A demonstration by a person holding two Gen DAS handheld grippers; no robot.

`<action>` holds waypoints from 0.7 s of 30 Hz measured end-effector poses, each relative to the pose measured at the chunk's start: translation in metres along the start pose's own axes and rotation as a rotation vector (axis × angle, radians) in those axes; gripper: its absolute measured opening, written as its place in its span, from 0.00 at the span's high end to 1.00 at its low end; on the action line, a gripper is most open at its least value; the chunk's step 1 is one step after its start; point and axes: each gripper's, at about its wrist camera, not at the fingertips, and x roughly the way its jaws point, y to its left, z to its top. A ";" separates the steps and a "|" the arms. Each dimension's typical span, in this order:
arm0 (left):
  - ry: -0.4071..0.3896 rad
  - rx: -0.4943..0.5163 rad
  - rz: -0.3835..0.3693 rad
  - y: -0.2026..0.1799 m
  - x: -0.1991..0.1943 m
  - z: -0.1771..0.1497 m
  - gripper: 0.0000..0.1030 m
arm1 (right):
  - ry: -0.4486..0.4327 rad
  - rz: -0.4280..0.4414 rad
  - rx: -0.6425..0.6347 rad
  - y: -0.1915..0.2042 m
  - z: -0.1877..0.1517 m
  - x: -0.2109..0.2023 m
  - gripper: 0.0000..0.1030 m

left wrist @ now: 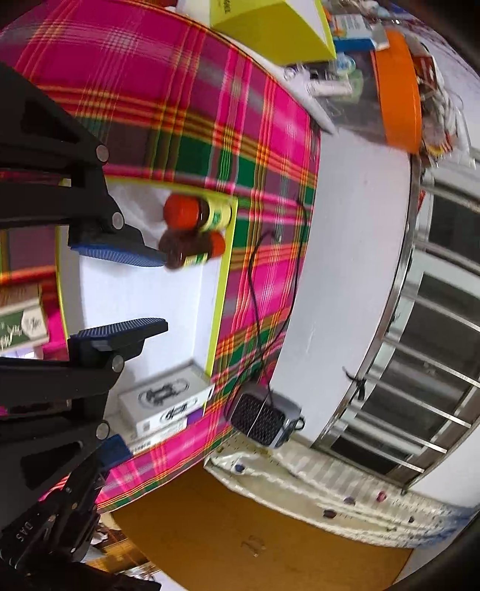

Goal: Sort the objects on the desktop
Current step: 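Carry the blue stick over the tray toward the brown bottles with the right tool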

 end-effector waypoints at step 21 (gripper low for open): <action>-0.022 -0.073 0.057 0.033 -0.003 0.001 0.72 | 0.059 0.091 -0.007 0.039 0.032 0.058 0.84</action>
